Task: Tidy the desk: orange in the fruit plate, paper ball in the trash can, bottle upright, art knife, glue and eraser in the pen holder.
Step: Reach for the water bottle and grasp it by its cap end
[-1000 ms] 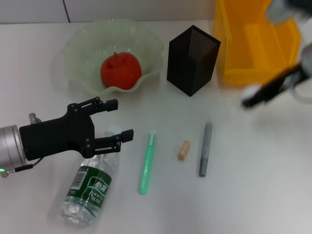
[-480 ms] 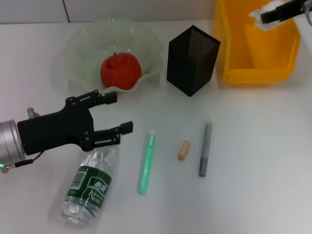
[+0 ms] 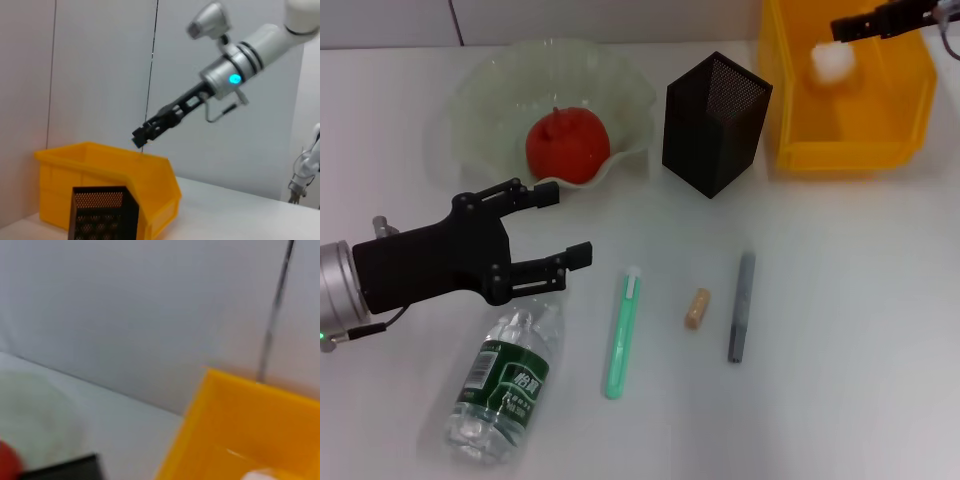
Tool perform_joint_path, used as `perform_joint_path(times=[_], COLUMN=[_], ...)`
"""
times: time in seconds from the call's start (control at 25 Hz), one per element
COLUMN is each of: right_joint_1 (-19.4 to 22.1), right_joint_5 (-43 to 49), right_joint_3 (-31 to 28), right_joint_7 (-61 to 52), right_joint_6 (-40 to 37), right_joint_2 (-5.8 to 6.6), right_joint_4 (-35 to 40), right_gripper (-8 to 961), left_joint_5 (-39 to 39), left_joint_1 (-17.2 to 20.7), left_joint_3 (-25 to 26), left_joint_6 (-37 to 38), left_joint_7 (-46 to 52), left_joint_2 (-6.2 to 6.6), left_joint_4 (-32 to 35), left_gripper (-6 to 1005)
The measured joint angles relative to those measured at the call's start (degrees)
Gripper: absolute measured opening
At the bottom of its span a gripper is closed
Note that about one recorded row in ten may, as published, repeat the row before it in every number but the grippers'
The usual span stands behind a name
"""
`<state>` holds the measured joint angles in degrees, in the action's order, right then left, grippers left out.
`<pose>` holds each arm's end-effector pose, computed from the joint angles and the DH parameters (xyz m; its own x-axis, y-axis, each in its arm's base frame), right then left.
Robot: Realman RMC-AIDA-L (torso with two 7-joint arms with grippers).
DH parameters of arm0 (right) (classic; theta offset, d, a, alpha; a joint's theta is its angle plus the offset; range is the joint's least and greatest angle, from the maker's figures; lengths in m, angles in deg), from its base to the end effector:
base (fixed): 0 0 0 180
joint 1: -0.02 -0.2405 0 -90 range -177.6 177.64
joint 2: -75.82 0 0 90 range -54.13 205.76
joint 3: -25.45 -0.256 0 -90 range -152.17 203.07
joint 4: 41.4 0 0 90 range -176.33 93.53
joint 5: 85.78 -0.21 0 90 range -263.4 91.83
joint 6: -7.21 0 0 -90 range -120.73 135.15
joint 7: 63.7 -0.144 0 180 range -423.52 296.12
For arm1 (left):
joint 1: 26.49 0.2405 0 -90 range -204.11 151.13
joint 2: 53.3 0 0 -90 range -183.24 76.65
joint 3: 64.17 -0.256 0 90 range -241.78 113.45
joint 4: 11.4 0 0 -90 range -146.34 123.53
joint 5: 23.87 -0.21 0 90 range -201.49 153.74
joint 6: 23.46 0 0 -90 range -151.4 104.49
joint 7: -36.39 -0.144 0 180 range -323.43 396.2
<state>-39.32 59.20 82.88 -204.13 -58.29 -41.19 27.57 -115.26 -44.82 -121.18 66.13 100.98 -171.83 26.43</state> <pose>0.1906 0.4409 0.0806 0.7493 -0.5800 -0.3196 -0.6288 -0.4717 -0.6181 -0.2728 0.2849 -0.0079 0.7659 0.1582 0.6232 0.3582 -0.9099 -0.2092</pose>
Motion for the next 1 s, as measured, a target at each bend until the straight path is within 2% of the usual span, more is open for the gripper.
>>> perform_joint_path(times=[0.12, 0.16, 0.2, 0.28, 0.36, 0.44, 0.48, 0.52, 0.6, 0.68, 0.8, 1.0], right_joint_1=[8.69, 12.27, 15.61, 23.02, 29.96, 34.35, 35.51, 36.07, 36.28, 35.44, 34.27, 32.44], right_joint_5=[-12.89, -18.22, -23.05, -32.93, -41.39, -48.68, -51.56, -53.64, -56.97, -57.76, -57.54, -56.73], right_joint_3=[0.59, 1.35, 2.64, 6.60, 10.74, 13.05, 13.81, 14.10, 14.18, 13.20, 12.03, 11.71], right_joint_7=[9.37, 13.72, 17.92, 28.27, 40.71, 53.36, 58.90, 62.54, 68.23, 72.73, 77.75, 79.72], right_joint_6=[-4.23, -5.92, -6.65, -7.72, -7.64, -7.76, -8.07, -8.87, -11.87, -16.26, -19.96, -21.32], right_joint_2=[-1.81, -2.37, -2.51, -2.51, -2.50, -2.62, -2.62, -2.59, -2.39, -2.25, -2.20, -2.06], right_joint_4=[9.40, 11.77, 13.22, 13.66, 11.31, 5.79, 2.58, -0.13, -6.26, -11.90, -17.29, -22.32], right_gripper=[797, 812, 826, 840, 840, 840, 840, 840, 840, 840, 839, 839], left_joint_5=[-0.02, -0.21, -0.54, -0.90, -3.73, -11.23, -15.68, -24.17, -32.56, -46.15, -52.58, -53.44], left_joint_1=[0.57, 1.93, 4.60, 8.24, 13.23, 16.44, 17.12, 17.39, 17.00, 14.53, 11.56, 9.26], left_joint_3=[-0.01, -0.75, -3.36, -8.07, -15.23, -20.83, -23.09, -26.60, -30.50, -37.40, -40.53, -41.29], left_joint_6=[0.71, 0.75, -1.32, -5.45, -12.75, -17.82, -18.64, -19.06, -18.89, -18.21, -16.73, -16.33], left_joint_7=[2.88, 8.43, 16.15, 23.67, 35.36, 50.13, 56.74, 67.76, 77.47, 92.35, 99.89, 101.11], left_joint_2=[-0.10, -0.28, -0.44, -0.39, -0.02, 0.06, 0.00, -0.05, -0.07, -0.18, -0.29, -0.58], left_joint_4=[2.28, 6.87, 14.58, 23.69, 36.66, 48.86, 53.12, 58.92, 63.62, 67.73, 67.10, 64.41], left_gripper=[838, 838, 838, 838, 838, 838, 838, 838, 837, 837, 837, 837])
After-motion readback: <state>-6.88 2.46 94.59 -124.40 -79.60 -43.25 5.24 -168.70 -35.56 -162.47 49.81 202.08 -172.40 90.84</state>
